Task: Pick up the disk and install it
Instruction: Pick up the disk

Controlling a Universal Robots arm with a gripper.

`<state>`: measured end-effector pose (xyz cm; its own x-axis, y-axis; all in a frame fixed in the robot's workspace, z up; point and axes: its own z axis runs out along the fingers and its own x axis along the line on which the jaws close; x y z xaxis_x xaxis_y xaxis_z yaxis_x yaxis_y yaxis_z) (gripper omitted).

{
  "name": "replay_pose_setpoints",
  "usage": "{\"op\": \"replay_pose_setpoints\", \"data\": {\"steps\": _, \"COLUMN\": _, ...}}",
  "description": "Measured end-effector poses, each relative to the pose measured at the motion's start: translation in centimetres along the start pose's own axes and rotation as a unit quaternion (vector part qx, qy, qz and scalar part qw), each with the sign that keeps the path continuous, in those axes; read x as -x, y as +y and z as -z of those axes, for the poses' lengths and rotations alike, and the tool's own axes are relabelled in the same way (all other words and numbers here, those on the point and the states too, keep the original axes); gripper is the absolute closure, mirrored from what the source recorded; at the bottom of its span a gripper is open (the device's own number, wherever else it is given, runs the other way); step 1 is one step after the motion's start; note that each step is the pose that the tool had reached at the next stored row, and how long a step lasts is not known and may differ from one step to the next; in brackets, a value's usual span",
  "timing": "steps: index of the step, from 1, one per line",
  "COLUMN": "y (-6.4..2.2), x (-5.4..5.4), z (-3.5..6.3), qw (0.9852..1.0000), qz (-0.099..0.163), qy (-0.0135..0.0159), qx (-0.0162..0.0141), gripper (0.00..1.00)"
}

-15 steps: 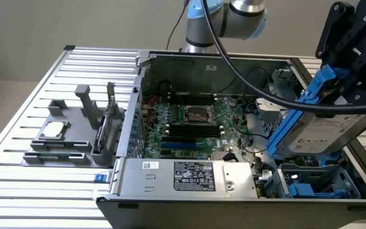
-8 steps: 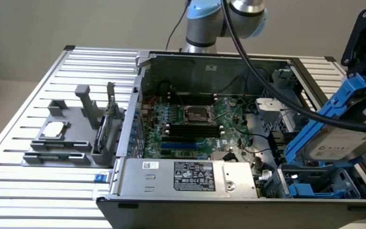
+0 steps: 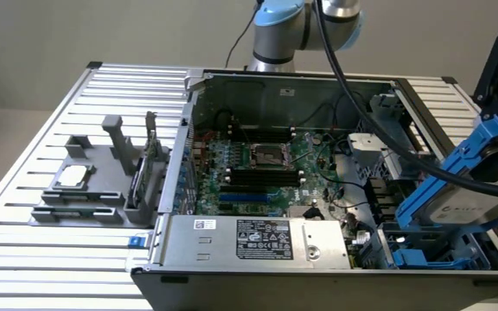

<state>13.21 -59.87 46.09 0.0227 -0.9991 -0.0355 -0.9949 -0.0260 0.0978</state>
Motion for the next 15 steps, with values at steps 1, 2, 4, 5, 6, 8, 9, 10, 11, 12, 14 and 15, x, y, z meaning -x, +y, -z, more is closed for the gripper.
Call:
{"op": "replay_pose_setpoints", "data": {"steps": 1, "y": -0.02, "x": 0.0, "z": -0.18, "qw": 1.0, "qz": 0.0, "qy": 0.0, "qx": 0.0, "gripper": 0.67}}
{"op": "replay_pose_setpoints", "data": {"steps": 2, "y": -0.04, "x": 0.0, "z": -0.35, "qw": 1.0, "qz": 0.0, "qy": 0.0001, "qx": 0.0, "gripper": 0.67}}
{"op": "replay_pose_setpoints", "data": {"steps": 4, "y": -0.08, "x": -0.1, "z": -0.72, "qw": 1.0, "qz": 0.0, "qy": -0.0001, "qx": 0.0, "gripper": 0.67}}
{"op": "replay_pose_setpoints", "data": {"steps": 5, "y": -0.1, "x": -0.1, "z": -0.9, "qw": 1.0, "qz": 0.0, "qy": -0.0001, "qx": 0.0, "gripper": 0.67}}
{"op": "replay_pose_setpoints", "data": {"steps": 6, "y": -0.11, "x": -0.1, "z": -1.07, "qw": 1.0, "qz": 0.0, "qy": 0.0, "qx": 0.0, "gripper": 0.67}}
{"op": "replay_pose_setpoints", "data": {"steps": 8, "y": -0.15, "x": -0.2, "z": -1.44, "qw": 1.0, "qz": 0.0, "qy": 0.0, "qx": -0.0003, "gripper": 0.67}}
{"op": "replay_pose_setpoints", "data": {"steps": 9, "y": -0.17, "x": -0.2, "z": -1.62, "qw": 1.0, "qz": 0.0, "qy": 0.0, "qx": -0.0004, "gripper": 0.67}}
{"op": "replay_pose_setpoints", "data": {"steps": 10, "y": -0.18, "x": -0.3, "z": -1.8, "qw": 1.0, "qz": 0.0, "qy": 0.0, "qx": -0.0005, "gripper": 0.67}}
{"op": "replay_pose_setpoints", "data": {"steps": 11, "y": -0.2, "x": -0.3, "z": -1.98, "qw": 1.0, "qz": -0.001, "qy": 0.0, "qx": -0.0006, "gripper": 0.67}}
{"op": "replay_pose_setpoints", "data": {"steps": 12, "y": -0.21, "x": -0.3, "z": -2.11, "qw": 1.0, "qz": -0.002, "qy": -0.0002, "qx": -0.0006, "gripper": 0.67}}
{"op": "replay_pose_setpoints", "data": {"steps": 14, "y": -0.22, "x": -0.3, "z": -2.18, "qw": 1.0, "qz": -0.004, "qy": -0.001, "qx": -0.0007, "gripper": 0.67}}
{"op": "replay_pose_setpoints", "data": {"steps": 15, "y": -0.22, "x": -0.3, "z": -2.18, "qw": 1.0, "qz": -0.004, "qy": -0.001, "qx": -0.0007, "gripper": 0.67}}
